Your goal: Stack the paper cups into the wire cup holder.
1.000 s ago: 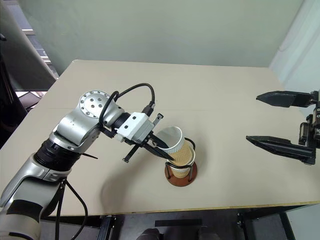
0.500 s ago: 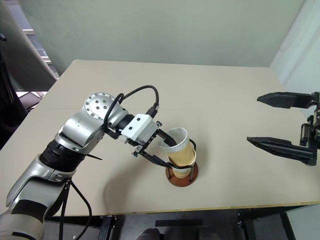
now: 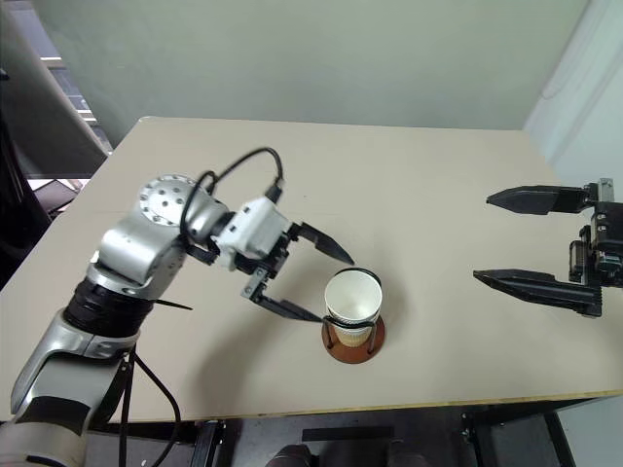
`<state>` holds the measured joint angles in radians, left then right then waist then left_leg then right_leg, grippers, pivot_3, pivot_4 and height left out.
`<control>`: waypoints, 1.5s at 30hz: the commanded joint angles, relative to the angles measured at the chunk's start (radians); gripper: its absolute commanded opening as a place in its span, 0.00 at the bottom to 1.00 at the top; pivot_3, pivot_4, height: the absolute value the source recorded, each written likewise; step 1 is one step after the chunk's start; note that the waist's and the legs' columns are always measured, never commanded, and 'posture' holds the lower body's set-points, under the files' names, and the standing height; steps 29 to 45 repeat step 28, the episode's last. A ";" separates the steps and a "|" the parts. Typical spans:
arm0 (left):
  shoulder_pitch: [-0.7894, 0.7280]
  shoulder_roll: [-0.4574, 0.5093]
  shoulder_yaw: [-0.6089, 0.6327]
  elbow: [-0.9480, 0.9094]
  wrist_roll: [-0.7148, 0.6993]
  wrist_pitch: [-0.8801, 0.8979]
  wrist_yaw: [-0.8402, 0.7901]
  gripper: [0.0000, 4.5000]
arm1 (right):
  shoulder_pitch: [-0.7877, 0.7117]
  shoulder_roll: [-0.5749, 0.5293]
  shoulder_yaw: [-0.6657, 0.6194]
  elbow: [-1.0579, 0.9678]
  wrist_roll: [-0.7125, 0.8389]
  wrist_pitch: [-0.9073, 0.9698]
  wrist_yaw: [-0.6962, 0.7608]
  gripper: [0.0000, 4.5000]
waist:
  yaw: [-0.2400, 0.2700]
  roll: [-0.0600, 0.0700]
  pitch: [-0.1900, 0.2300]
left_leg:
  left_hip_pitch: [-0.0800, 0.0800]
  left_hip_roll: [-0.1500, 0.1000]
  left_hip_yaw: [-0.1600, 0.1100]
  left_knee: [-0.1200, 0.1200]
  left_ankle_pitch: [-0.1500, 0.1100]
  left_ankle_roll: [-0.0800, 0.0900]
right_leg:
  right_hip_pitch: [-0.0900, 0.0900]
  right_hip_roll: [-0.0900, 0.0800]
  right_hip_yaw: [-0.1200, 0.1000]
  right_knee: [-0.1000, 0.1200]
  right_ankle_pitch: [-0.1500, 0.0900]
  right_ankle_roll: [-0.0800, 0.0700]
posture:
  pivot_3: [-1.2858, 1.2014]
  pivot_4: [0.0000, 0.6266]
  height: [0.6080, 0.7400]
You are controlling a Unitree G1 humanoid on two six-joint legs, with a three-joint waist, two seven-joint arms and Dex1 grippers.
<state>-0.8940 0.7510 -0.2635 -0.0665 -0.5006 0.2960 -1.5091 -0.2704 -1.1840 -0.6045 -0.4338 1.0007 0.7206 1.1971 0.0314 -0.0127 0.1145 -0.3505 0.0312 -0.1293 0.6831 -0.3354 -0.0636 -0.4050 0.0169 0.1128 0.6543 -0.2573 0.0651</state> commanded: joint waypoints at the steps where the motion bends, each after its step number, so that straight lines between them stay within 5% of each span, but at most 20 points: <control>1: 0.045 0.063 0.139 -0.071 -0.071 0.093 0.053 0.99 | -0.022 -0.001 0.041 0.061 -0.058 -0.065 0.038 1.00 | 0.000 0.000 0.000 | 0.000 0.000 0.000 -0.001 0.000 0.000 | 0.000 0.000 0.000 0.000 0.000 0.000 | 0.52 0.24 1.00; 5: 0.136 0.143 0.281 -0.107 -0.140 0.193 0.111 0.99 | -0.040 0.004 0.098 0.160 -0.125 -0.122 0.078 1.00 | -0.001 0.000 0.000 | 0.000 0.000 0.000 -0.001 0.000 0.000 | -0.001 0.000 0.000 0.000 0.000 0.000 | 0.52 0.24 1.00; 11: 0.465 0.259 0.595 -0.025 -0.158 0.258 0.191 0.99 | -0.069 0.038 0.168 0.341 -0.228 -0.204 0.111 1.00 | -0.005 0.001 0.000 | 0.002 0.002 0.000 -0.003 0.000 0.000 | -0.002 -0.001 0.001 0.001 0.000 0.000 | 0.52 0.24 1.00; 18: 0.742 0.299 0.757 0.010 -0.135 0.253 0.176 0.99 | -0.130 0.042 0.272 0.505 -0.333 -0.274 0.182 1.00 | 0.000 0.001 0.000 | 0.002 0.002 0.000 -0.002 0.000 0.000 | -0.003 -0.001 0.002 0.003 0.000 -0.002 | 0.52 0.24 1.00; 21: 0.754 0.289 0.771 0.066 -0.110 0.226 0.218 0.99 | -0.165 0.053 0.294 0.582 -0.374 -0.300 0.183 1.00 | 0.005 0.001 -0.001 | 0.003 0.002 0.000 -0.001 0.000 0.000 | -0.003 -0.003 0.003 0.007 -0.002 -0.005 | 0.52 0.24 1.00; 28: 0.624 0.125 0.822 0.367 0.070 -0.032 0.650 0.99 | -0.254 0.148 0.248 0.929 -0.510 -0.452 -0.041 1.00 | 0.004 0.002 -0.001 | 0.005 0.002 0.000 -0.001 0.000 0.000 | -0.002 -0.005 0.003 0.009 -0.001 -0.008 | 0.52 0.24 1.00; 45: 0.624 0.125 0.822 0.367 0.070 -0.032 0.650 0.99 | -0.254 0.148 0.248 0.929 -0.510 -0.452 -0.041 1.00 | 0.004 0.002 -0.001 | 0.005 0.002 0.000 -0.001 0.000 0.000 | -0.002 -0.005 0.003 0.009 -0.001 -0.008 | 0.52 0.24 1.00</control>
